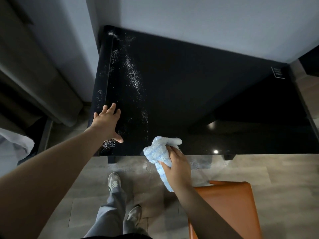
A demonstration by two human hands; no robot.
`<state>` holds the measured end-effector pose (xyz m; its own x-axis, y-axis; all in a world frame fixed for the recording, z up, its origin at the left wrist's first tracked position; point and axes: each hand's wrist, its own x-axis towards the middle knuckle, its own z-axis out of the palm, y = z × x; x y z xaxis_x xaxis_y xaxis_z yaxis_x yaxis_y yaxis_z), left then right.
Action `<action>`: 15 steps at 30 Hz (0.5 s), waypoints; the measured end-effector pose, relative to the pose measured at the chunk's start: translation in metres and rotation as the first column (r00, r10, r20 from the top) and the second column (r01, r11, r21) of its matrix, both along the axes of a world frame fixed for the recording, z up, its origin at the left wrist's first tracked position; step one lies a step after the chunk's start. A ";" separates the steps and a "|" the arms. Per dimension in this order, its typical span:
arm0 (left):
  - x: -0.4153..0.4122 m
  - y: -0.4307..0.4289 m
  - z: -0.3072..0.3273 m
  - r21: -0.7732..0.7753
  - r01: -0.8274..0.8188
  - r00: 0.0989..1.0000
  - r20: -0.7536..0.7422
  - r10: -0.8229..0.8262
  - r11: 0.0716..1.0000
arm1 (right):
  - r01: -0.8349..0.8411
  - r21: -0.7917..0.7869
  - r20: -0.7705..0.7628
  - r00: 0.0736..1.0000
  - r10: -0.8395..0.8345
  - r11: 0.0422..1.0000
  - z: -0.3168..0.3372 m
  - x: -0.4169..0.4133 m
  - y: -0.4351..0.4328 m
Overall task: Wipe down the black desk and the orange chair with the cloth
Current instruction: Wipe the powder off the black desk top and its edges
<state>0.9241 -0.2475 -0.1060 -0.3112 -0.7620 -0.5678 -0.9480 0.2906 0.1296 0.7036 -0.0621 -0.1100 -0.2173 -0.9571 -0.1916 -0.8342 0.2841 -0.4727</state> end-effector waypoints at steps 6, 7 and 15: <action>0.001 0.000 -0.002 -0.007 -0.001 1.000 -0.017 0.001 1.000 | -0.015 0.069 0.054 0.998 0.011 0.997 0.011 -0.003 0.009; 0.001 0.001 -0.003 -0.007 0.001 1.000 -0.016 -0.001 1.000 | -0.002 0.062 0.056 0.998 -0.001 0.998 0.014 -0.003 0.009; 0.000 0.003 -0.003 0.005 0.003 1.000 0.003 -0.003 1.000 | 0.171 -0.078 0.132 0.978 -0.160 0.982 0.042 -0.007 -0.052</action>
